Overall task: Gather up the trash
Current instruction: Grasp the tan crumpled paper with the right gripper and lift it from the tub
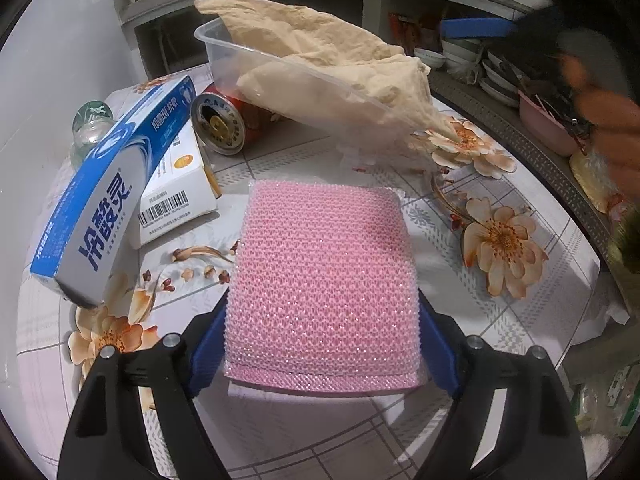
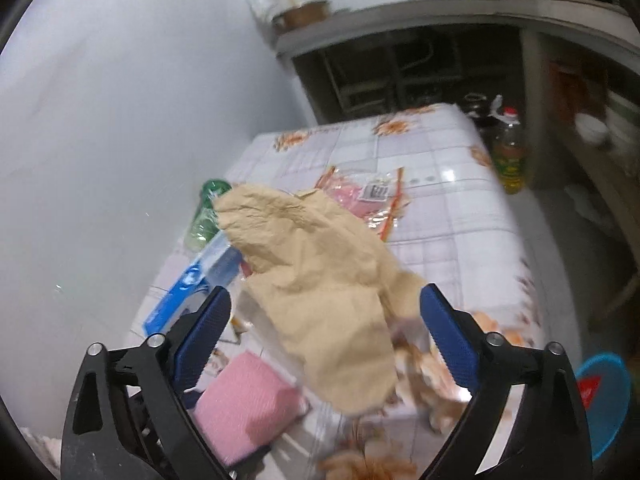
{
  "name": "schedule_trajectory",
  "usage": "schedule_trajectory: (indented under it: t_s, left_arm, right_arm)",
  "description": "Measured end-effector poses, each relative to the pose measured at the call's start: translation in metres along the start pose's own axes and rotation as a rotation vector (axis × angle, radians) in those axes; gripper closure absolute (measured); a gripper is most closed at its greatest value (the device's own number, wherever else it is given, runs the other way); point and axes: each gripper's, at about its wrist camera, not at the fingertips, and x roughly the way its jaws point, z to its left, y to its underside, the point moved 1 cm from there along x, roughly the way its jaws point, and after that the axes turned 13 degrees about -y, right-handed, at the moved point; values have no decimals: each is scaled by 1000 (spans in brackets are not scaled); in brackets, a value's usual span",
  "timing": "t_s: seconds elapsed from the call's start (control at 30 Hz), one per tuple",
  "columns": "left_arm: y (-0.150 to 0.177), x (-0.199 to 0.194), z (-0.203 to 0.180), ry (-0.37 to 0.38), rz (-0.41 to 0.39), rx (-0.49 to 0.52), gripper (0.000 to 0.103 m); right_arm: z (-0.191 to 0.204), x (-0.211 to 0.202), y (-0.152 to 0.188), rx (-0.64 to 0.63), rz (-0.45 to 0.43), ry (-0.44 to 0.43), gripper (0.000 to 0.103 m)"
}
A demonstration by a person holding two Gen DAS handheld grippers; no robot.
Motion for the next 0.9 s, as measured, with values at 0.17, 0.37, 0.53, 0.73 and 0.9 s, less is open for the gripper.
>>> schedule_trajectory:
  t_s: [0.17, 0.37, 0.53, 0.73, 0.9]
  left_arm:
    - [2, -1, 2, 10, -9, -2, 23]
    - [7, -3, 7, 24, -22, -5, 23]
    - [8, -4, 11, 29, -27, -6, 23]
    - [9, -4, 12, 32, -30, -12, 23]
    - [10, -4, 16, 31, -33, -16, 23]
  right_arm:
    - [1, 42, -14, -79, 78, 65, 15]
    - [3, 69, -4, -173, 170, 140, 20]
    - [0, 73, 4, -191, 195, 234, 45]
    - [-8, 65, 5, -146, 183, 263, 80]
    - [-10, 49, 3, -119, 132, 258, 97]
